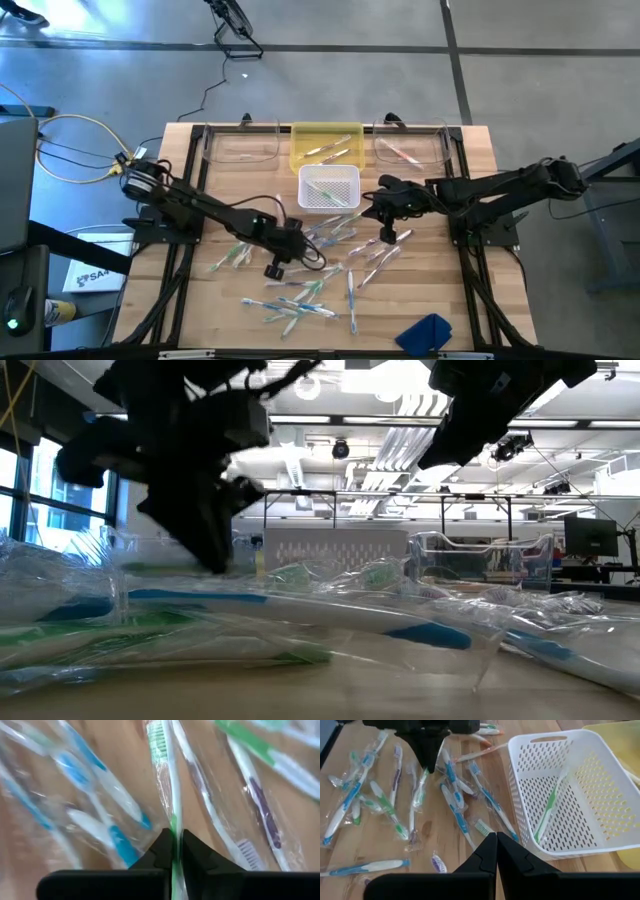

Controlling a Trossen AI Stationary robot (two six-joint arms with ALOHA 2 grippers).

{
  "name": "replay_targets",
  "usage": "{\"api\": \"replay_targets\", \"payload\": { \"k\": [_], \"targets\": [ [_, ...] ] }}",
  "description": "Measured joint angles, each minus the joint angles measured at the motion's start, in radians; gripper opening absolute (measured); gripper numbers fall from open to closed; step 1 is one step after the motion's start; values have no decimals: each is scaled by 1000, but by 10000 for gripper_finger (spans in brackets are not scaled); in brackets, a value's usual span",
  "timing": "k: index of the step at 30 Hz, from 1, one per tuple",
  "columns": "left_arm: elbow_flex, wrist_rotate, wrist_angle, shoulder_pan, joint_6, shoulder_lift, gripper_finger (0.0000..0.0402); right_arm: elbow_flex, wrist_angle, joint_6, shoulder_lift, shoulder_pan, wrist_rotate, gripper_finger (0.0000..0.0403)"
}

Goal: Pick & Place Toothbrushes
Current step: Put the green toothbrush into the white bin

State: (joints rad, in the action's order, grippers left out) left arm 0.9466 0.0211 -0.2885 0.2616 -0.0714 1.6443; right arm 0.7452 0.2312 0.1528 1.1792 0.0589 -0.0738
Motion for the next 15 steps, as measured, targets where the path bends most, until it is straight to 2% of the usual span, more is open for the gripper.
{"api": "replay_targets", "payload": {
  "k": [4, 15],
  "targets": [
    [0, 22, 1, -15, -27, -65, 25, 0, 2, 0, -18, 0, 5, 2],
    [11, 45, -8, -118, -191, -233, 17, 0, 5, 0, -107, 0, 17, 2]
  ]
}}
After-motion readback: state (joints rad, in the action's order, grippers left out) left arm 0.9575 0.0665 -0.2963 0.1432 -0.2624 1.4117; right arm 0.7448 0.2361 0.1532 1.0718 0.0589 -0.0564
